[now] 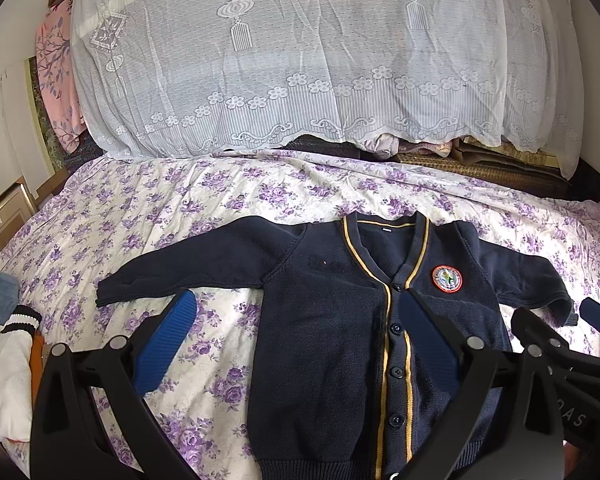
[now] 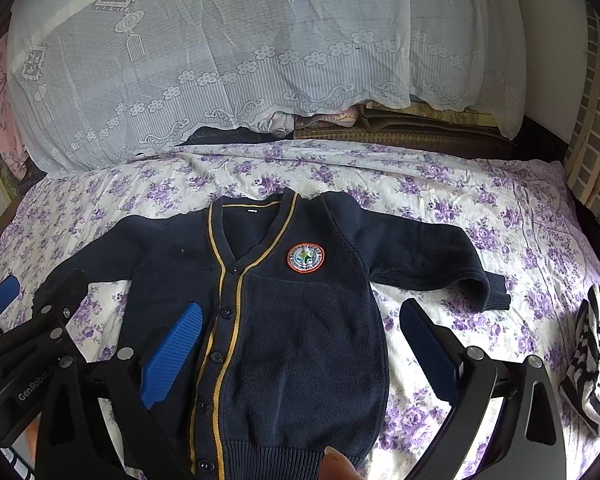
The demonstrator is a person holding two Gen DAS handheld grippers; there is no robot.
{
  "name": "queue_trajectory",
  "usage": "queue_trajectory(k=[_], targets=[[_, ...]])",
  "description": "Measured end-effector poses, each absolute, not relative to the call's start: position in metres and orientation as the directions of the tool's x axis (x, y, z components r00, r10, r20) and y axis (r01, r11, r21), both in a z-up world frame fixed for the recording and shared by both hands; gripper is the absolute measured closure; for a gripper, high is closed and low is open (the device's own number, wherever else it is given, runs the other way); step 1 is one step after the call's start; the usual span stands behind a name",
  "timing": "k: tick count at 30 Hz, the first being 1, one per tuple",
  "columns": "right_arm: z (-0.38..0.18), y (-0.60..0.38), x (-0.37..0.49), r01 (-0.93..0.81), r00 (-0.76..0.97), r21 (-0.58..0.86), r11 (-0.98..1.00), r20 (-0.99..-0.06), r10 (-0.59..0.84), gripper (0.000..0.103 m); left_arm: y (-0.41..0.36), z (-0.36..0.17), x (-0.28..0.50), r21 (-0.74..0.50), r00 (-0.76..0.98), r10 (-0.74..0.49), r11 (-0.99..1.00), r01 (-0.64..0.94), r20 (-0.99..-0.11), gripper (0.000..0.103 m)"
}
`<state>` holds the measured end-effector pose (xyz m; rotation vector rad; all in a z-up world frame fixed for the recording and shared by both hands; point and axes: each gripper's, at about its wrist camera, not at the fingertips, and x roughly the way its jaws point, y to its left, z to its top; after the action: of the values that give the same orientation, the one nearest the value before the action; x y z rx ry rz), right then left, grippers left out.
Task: Fold small clothes
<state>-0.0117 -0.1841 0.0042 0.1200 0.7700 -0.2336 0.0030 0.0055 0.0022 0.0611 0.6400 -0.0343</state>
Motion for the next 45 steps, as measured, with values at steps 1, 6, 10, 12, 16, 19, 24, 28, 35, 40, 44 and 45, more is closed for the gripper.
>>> queue_trajectory(k=[1,6,10,12,16,19,24,28,35,40,44,45], targets=[[0.004,-0.184,-0.012,0.252,0.694,0.023,0.967,-0.701,-0.165,0.003,0.006,0.002,0.003,0.046,0.802,-0.013,0.998,0.051,-0.598,0.005],[0.005,-0.184,-0.012,0.252,0.694,0.022,0.967,-0.701,-0.165,0.003,0.006,0.002,0.003,0.047,0.801,-0.013,0.998,0.051,-0.599,0.005],[0.005,-0.184,-0.012,0.252,0.694,0.022,0.967,-0.7,-0.165,0.003,0.005,0.002,0.003,0.047,0.802,-0.013,0.998,0.051,-0.598,0.005],[0.005,-0.184,-0.012,0.253,0.694,0.022,0.967,-0.7,-0.165,0.003,0.005,0.002,0.003,0.047,0.801,-0.012,0.998,0.051,-0.598,0.005],[0.005,-0.184,-0.012,0.252,0.694,0.022,0.967,-0.7,-0.165,0.003,0.005,0.002,0.003,0.047,0.801,-0.012,0.998,0.05,-0.598,0.005],[0.005,-0.184,-0.012,0.252,0.695,0.022,0.967,-0.7,-0.165,0.003,0.005,0.002,0.003,0.047,0.801,-0.012,0.998,0.05,-0.598,0.005],[0.004,-0.184,-0.012,0.252,0.694,0.022,0.967,-0.701,-0.165,0.003,0.007,0.002,0.002,0.049,0.8,-0.011,0.998,0.05,-0.599,0.004],[0.004,-0.184,-0.013,0.251,0.695,0.022,0.968,-0.7,-0.165,0.003,0.008,0.002,0.001,0.049,0.801,-0.01,0.998,0.049,-0.599,0.005],[0.003,-0.184,-0.012,0.252,0.695,0.022,0.967,-0.7,-0.165,0.003,0.008,0.0,0.002,0.051,0.797,-0.01,0.997,0.051,-0.604,0.005],[-0.009,-0.186,-0.002,0.253,0.673,0.027,0.967,-0.723,-0.156,0.003,0.009,-0.016,0.016,0.043,0.759,-0.02,0.997,0.063,-0.651,0.004],[-0.035,-0.192,0.016,0.276,0.61,0.025,0.961,-0.777,-0.155,0.003,0.005,-0.048,0.035,0.044,0.7,-0.016,0.997,0.068,-0.714,0.004],[-0.043,-0.193,0.02,0.279,0.591,0.018,0.96,-0.791,-0.157,0.003,0.005,-0.058,0.037,0.058,0.683,-0.004,0.996,0.068,-0.73,0.004]])
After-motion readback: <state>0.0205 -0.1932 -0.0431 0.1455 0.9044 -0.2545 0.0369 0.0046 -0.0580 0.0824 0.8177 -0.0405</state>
